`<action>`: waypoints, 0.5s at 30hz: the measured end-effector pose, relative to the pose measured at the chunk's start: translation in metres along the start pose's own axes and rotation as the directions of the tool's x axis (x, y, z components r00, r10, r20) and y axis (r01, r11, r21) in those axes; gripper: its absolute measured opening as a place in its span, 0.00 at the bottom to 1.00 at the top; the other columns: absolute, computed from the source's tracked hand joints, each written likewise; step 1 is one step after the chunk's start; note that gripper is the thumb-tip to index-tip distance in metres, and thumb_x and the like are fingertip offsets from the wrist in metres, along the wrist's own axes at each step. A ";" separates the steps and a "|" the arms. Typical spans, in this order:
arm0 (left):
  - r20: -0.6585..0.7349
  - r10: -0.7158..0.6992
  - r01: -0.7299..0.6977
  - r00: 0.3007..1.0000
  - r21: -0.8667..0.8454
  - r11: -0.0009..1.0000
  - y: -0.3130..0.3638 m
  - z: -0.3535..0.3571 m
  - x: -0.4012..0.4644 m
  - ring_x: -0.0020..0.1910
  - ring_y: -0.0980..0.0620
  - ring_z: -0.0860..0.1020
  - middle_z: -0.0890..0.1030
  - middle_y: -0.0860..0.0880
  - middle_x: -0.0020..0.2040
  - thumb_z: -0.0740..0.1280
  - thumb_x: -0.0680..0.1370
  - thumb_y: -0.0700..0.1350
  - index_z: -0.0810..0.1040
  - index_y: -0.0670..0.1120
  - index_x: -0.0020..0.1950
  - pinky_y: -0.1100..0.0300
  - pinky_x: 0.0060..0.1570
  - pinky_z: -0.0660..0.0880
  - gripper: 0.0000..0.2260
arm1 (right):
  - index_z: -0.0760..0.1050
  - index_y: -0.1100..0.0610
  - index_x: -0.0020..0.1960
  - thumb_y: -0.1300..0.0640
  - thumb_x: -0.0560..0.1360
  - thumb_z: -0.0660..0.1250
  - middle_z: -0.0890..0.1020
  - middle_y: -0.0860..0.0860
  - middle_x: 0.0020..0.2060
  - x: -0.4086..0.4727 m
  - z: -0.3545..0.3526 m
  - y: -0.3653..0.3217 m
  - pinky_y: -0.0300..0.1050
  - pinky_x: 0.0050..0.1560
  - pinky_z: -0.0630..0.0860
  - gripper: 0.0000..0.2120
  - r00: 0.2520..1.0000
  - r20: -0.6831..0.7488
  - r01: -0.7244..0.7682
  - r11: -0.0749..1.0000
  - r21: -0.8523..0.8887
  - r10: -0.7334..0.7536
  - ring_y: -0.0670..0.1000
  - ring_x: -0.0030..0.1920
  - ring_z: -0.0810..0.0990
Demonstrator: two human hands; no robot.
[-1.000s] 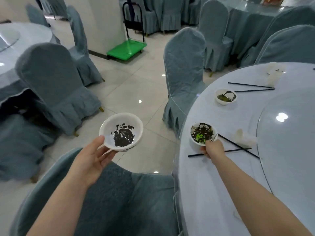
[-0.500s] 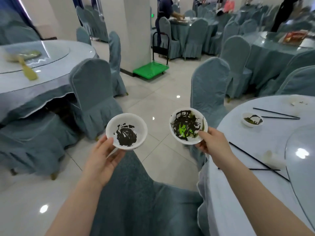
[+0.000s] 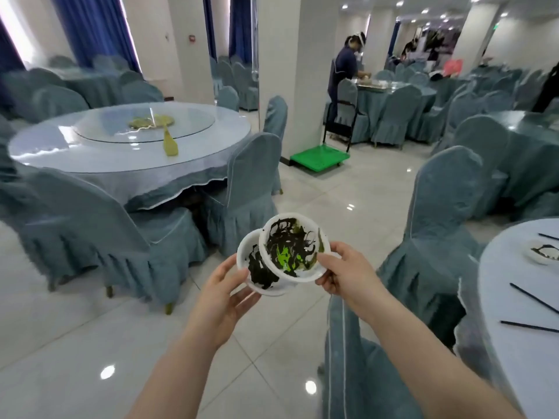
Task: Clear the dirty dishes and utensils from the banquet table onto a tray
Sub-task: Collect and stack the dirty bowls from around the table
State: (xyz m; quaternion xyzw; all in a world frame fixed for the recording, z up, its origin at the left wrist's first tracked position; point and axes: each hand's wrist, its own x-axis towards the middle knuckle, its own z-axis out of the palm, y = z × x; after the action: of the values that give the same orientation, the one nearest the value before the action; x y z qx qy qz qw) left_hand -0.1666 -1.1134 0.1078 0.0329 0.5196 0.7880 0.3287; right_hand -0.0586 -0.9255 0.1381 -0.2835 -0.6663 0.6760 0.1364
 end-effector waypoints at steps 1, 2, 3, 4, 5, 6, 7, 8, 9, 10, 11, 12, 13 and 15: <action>-0.004 0.010 -0.009 1.000 0.009 1.000 0.006 -0.011 -0.003 0.40 0.50 0.84 0.86 0.48 0.45 0.67 0.77 0.40 0.77 0.50 0.63 0.58 0.37 0.80 0.16 | 0.74 0.52 0.56 0.60 0.78 0.63 0.81 0.52 0.28 0.000 0.018 -0.002 0.41 0.30 0.72 0.08 1.000 0.022 -0.006 1.000 -0.014 0.006 0.47 0.28 0.75; -0.009 0.026 -0.026 1.000 0.018 1.000 0.012 -0.021 -0.005 0.40 0.50 0.84 0.85 0.49 0.44 0.68 0.77 0.40 0.76 0.51 0.64 0.58 0.38 0.80 0.16 | 0.74 0.51 0.55 0.60 0.78 0.63 0.80 0.51 0.27 0.002 0.036 -0.004 0.41 0.30 0.72 0.08 0.999 0.037 -0.002 1.000 -0.029 0.003 0.47 0.27 0.74; -0.015 0.045 -0.044 0.999 0.022 0.999 0.018 -0.030 -0.005 0.40 0.51 0.83 0.85 0.49 0.44 0.68 0.77 0.41 0.76 0.51 0.64 0.58 0.39 0.79 0.16 | 0.73 0.50 0.55 0.60 0.77 0.64 0.80 0.50 0.26 0.004 0.051 -0.007 0.41 0.30 0.72 0.08 0.999 0.042 0.014 0.999 -0.044 -0.012 0.47 0.27 0.74; -0.021 0.060 -0.059 0.998 0.025 0.998 0.023 -0.039 -0.004 0.40 0.51 0.83 0.85 0.49 0.45 0.68 0.77 0.41 0.76 0.51 0.65 0.58 0.40 0.79 0.16 | 0.72 0.49 0.54 0.59 0.77 0.64 0.80 0.49 0.25 0.007 0.066 -0.008 0.41 0.30 0.71 0.08 0.999 0.041 0.037 0.998 -0.060 -0.035 0.46 0.26 0.74; -0.025 0.068 -0.068 0.997 0.022 0.997 0.028 -0.047 -0.004 0.40 0.51 0.83 0.85 0.49 0.46 0.68 0.77 0.42 0.75 0.51 0.65 0.57 0.42 0.79 0.17 | 0.72 0.47 0.53 0.58 0.76 0.65 0.80 0.48 0.25 0.010 0.078 -0.010 0.41 0.30 0.72 0.08 0.997 0.038 0.066 0.994 -0.083 -0.063 0.45 0.26 0.74; -0.024 0.072 -0.072 0.997 0.018 0.997 0.033 -0.054 -0.003 0.41 0.50 0.82 0.85 0.49 0.47 0.68 0.77 0.43 0.76 0.51 0.65 0.56 0.43 0.79 0.17 | 0.71 0.47 0.52 0.58 0.76 0.66 0.80 0.47 0.27 0.014 0.090 -0.011 0.40 0.31 0.72 0.08 0.995 0.037 0.092 0.990 -0.108 -0.088 0.45 0.27 0.74; -0.022 0.074 -0.073 0.997 0.015 0.997 0.037 -0.061 -0.003 0.42 0.50 0.82 0.85 0.49 0.48 0.68 0.77 0.43 0.76 0.52 0.65 0.56 0.45 0.79 0.16 | 0.71 0.46 0.52 0.57 0.76 0.66 0.80 0.47 0.29 0.018 0.100 -0.011 0.40 0.31 0.72 0.08 0.993 0.035 0.116 0.984 -0.136 -0.112 0.45 0.28 0.75; -0.024 0.074 -0.074 0.997 0.013 0.997 0.041 -0.069 -0.001 0.43 0.49 0.82 0.84 0.49 0.49 0.68 0.77 0.44 0.77 0.52 0.65 0.55 0.46 0.79 0.16 | 0.71 0.46 0.51 0.57 0.76 0.66 0.80 0.48 0.33 0.022 0.109 -0.012 0.40 0.34 0.73 0.09 0.991 0.030 0.137 0.975 -0.174 -0.133 0.45 0.31 0.76; -0.032 0.072 -0.072 0.997 0.009 0.997 0.045 -0.076 0.001 0.44 0.49 0.81 0.84 0.49 0.49 0.68 0.77 0.44 0.77 0.52 0.64 0.55 0.47 0.78 0.15 | 0.70 0.45 0.52 0.57 0.76 0.67 0.80 0.48 0.37 0.027 0.117 -0.012 0.41 0.37 0.73 0.10 0.989 0.032 0.149 0.965 -0.218 -0.146 0.46 0.34 0.76; -0.038 0.068 -0.068 0.997 0.007 0.998 0.048 -0.083 0.004 0.45 0.48 0.81 0.84 0.49 0.50 0.68 0.77 0.44 0.77 0.53 0.64 0.55 0.47 0.78 0.15 | 0.70 0.44 0.54 0.56 0.76 0.67 0.79 0.48 0.41 0.032 0.124 -0.013 0.42 0.39 0.73 0.11 0.989 0.045 0.146 0.956 -0.255 -0.139 0.46 0.38 0.77; -0.037 0.063 -0.063 0.997 0.010 0.998 0.052 -0.090 0.008 0.46 0.48 0.81 0.84 0.48 0.51 0.68 0.77 0.44 0.78 0.53 0.63 0.54 0.48 0.78 0.15 | 0.70 0.44 0.56 0.56 0.76 0.67 0.79 0.48 0.44 0.037 0.131 -0.013 0.42 0.40 0.74 0.13 0.991 0.076 0.124 0.958 -0.259 -0.108 0.47 0.42 0.78; -0.033 0.057 -0.056 0.998 0.020 0.998 0.055 -0.097 0.013 0.46 0.48 0.81 0.84 0.47 0.52 0.69 0.76 0.45 0.78 0.53 0.63 0.54 0.48 0.78 0.15 | 0.70 0.45 0.59 0.57 0.76 0.67 0.80 0.48 0.47 0.043 0.137 -0.013 0.42 0.41 0.76 0.14 0.991 0.121 0.085 0.971 -0.225 -0.059 0.48 0.45 0.79; -0.034 0.052 -0.051 0.998 0.031 0.998 0.059 -0.102 0.020 0.46 0.49 0.82 0.84 0.47 0.53 0.69 0.76 0.46 0.79 0.53 0.62 0.55 0.47 0.78 0.14 | 0.71 0.47 0.60 0.58 0.76 0.66 0.81 0.50 0.50 0.050 0.143 -0.012 0.42 0.42 0.77 0.14 0.985 0.172 0.041 0.984 -0.172 -0.011 0.49 0.46 0.80; -0.049 0.044 -0.042 0.998 0.041 0.998 0.065 -0.111 0.037 0.44 0.51 0.83 0.84 0.48 0.52 0.68 0.77 0.46 0.80 0.54 0.60 0.56 0.43 0.79 0.12 | 0.74 0.51 0.60 0.60 0.77 0.65 0.83 0.54 0.52 0.068 0.150 -0.012 0.41 0.42 0.79 0.12 0.975 0.221 -0.009 0.994 -0.107 0.033 0.50 0.45 0.81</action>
State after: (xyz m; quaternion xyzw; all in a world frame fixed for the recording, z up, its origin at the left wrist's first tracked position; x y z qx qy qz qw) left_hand -0.2709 -1.1969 0.1013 0.0308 0.5424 0.7850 0.2977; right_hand -0.1997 -1.0100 0.1286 -0.2200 -0.7091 0.6688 0.0388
